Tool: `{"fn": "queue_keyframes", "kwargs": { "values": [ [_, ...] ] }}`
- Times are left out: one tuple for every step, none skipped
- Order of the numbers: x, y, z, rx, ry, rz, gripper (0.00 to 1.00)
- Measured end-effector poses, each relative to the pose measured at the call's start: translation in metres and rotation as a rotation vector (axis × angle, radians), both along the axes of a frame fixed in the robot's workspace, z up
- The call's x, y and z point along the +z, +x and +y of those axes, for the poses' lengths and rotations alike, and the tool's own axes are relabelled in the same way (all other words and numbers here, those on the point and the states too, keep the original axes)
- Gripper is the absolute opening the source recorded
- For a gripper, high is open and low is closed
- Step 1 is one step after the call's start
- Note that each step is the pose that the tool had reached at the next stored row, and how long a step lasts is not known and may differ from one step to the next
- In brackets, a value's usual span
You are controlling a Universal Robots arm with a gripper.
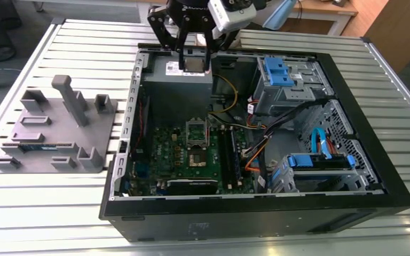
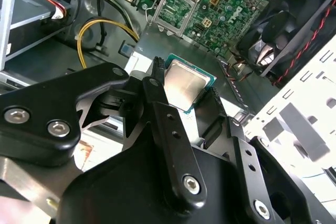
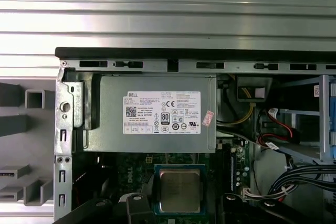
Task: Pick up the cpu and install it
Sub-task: 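Pick up the cpu and move it towards the insertion slot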
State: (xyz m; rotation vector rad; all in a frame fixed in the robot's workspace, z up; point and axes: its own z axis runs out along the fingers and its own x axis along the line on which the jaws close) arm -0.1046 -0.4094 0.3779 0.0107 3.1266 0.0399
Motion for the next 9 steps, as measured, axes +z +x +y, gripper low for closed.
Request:
{"fn": "queue_keyframes", "kwargs": {
  "values": [
    [-0.0006,0.0003,-0.0004,0.000,-0.0001,0.0001,0.47],
    [-0.0013,0.0004,-0.0011,0.000,-0.0002,0.0001,0.47],
    [-0.0019,0.0006,-0.0019,0.000,-0.0002,0.0001,0.47],
    [-0.0028,0.0008,-0.0028,0.000,-0.0001,0.0000,0.47],
    [-0.0035,0.0009,-0.0039,0.000,-0.0002,0.0001,0.47],
    [-0.0043,0.0010,-0.0050,0.000,-0.0001,0.0001,0.47],
    [-0.0052,0.0011,-0.0061,0.000,0.0000,0.0000,0.47],
    [-0.0061,0.0012,-0.0072,0.000,0.0000,0.0000,0.47],
    [-0.0071,0.0013,-0.0084,0.000,0.0000,0.0000,0.47]
  ]
}}
